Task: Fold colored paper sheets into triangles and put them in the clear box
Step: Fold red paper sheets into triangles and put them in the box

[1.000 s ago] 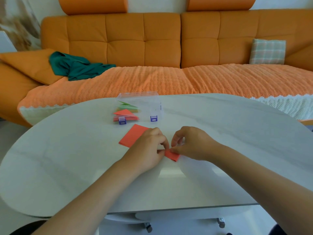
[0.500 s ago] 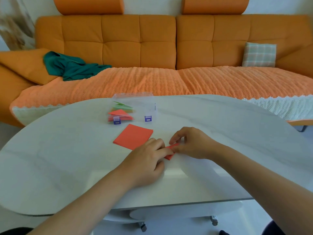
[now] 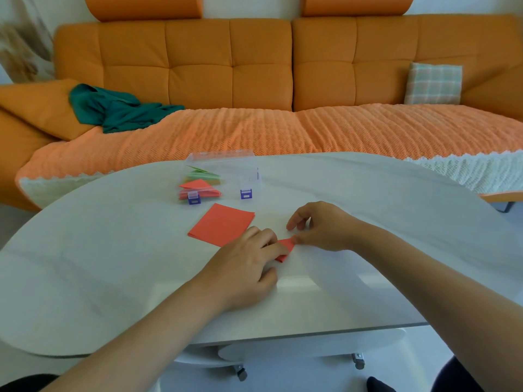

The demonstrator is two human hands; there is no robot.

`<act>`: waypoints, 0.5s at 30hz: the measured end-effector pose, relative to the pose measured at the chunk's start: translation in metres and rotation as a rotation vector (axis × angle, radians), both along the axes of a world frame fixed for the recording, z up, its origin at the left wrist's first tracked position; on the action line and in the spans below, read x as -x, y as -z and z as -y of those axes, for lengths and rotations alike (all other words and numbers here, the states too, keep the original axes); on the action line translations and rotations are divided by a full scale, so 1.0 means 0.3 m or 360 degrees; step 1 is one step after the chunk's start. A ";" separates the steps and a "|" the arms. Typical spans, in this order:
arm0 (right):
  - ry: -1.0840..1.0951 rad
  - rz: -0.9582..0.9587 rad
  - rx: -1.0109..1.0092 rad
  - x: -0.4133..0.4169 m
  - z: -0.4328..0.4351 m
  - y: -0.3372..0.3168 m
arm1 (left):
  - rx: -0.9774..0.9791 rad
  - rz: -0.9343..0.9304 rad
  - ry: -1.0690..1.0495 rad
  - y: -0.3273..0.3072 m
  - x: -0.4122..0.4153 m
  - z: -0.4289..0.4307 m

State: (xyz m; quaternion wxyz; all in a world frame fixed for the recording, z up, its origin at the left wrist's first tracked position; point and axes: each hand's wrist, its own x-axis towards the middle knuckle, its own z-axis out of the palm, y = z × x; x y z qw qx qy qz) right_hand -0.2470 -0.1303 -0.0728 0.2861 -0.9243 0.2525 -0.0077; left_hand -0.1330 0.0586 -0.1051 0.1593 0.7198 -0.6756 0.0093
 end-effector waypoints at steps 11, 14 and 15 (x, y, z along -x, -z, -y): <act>0.0069 0.0074 -0.0128 0.000 0.012 0.025 | 0.0007 0.0093 -0.0106 0.005 0.033 0.032; 0.0091 0.0090 -0.0136 0.005 0.018 0.018 | -0.0009 0.0101 -0.0116 0.006 0.040 0.033; 0.0095 0.0083 -0.0136 0.007 0.020 0.015 | -0.0006 0.0108 -0.0118 0.005 0.042 0.033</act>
